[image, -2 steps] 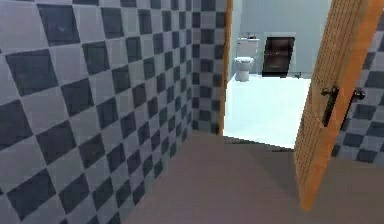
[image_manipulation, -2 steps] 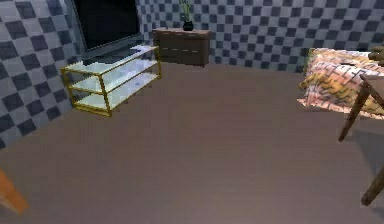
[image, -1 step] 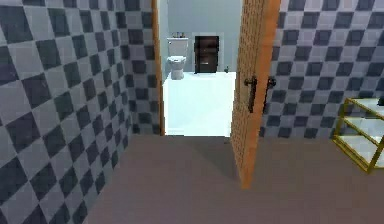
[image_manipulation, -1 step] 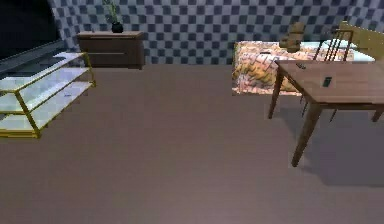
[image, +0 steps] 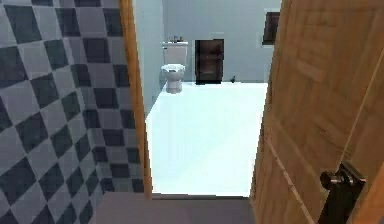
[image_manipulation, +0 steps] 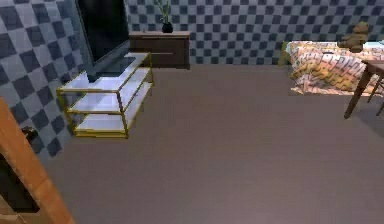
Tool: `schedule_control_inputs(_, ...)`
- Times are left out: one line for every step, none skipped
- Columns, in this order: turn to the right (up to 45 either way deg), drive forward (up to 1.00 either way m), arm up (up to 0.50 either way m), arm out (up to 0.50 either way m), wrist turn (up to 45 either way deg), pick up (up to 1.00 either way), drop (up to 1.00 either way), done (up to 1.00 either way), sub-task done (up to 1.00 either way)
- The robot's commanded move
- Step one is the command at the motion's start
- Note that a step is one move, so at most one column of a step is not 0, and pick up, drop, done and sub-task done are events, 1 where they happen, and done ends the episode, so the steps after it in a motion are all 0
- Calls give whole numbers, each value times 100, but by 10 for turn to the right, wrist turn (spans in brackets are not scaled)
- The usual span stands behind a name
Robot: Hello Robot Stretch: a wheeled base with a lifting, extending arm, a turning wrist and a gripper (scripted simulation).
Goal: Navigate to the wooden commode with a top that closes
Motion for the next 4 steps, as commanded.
schedule_control_inputs(0,30,0,0,0,0,0,0,0)
schedule_control_inputs(-30,0,0,0,0,0,0,0,0)
schedule_control_inputs(0,65,0,0,0,0,0,0,0)
schedule_control_inputs(90,0,0,0,0,0,0,0,0)
